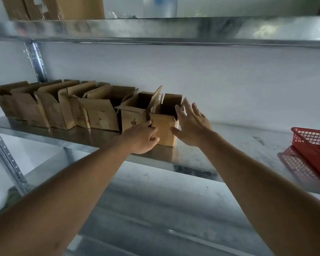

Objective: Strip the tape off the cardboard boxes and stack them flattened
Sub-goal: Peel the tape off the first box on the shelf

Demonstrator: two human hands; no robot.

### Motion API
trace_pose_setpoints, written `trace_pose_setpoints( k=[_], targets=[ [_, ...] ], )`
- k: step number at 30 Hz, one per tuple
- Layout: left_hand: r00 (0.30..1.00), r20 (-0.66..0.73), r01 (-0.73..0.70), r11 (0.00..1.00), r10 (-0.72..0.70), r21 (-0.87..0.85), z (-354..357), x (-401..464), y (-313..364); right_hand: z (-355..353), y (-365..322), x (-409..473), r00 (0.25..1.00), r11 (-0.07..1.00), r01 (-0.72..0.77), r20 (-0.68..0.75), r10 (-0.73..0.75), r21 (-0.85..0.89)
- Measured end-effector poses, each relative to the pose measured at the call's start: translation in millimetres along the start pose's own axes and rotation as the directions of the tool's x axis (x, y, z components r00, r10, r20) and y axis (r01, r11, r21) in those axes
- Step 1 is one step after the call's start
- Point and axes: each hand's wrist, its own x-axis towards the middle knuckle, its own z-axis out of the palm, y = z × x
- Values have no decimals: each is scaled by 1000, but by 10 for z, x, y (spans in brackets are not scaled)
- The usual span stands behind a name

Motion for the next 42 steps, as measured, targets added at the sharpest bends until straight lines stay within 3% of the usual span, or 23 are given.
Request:
trace_pose_setpoints(
  k=[3,9,12,19,25,28,30,32,35,37,39,41,42],
  targets=[
    [1000,17,-22,997,21,77,56,135,-117,82,-16,188,997,984,62,-44,-71,-164],
    [994,-40,-103,994,105,47,151,349,-299,244,-69,340,996,976,12,-89,-32,-218],
    [990,-71,-120,993,120,1,176,418,-295,352,-138,366,996,987,-55,-71,45,-148],
    [963,-227,-158,986,143,-49,224,454,-296,533,-87,416,960,984,-166,-219,176,65],
    [982,-171,-113,977,82,-183,284,569,-90,490,105,285,903,934,-215,-306,302,285],
    [998,-51,8,848,-41,-530,323,721,51,467,198,221,857,869,-203,-347,380,451],
    [991,-14,69,591,-134,-804,301,821,203,499,273,176,825,795,-208,-334,455,569],
    [974,-20,68,378,-224,-923,243,931,354,545,351,129,810,732,-243,-282,514,636],
    [930,-140,16,418,-340,-908,155,1053,493,539,477,8,874,715,-213,-197,444,666],
    [887,-280,-75,482,-368,-873,110,1134,533,489,563,-116,957,602,-122,-68,283,789],
    [873,-377,-161,550,-308,-820,62,1199,552,439,639,-215,987,257,-88,49,153,962],
    [880,-427,-224,610,-207,-760,-12,1222,616,378,663,-258,972,-116,-170,186,144,978],
    [879,-447,-246,644,-167,-724,-47,1221,669,347,671,-261,957,-218,-206,243,157,954]
  ],
)
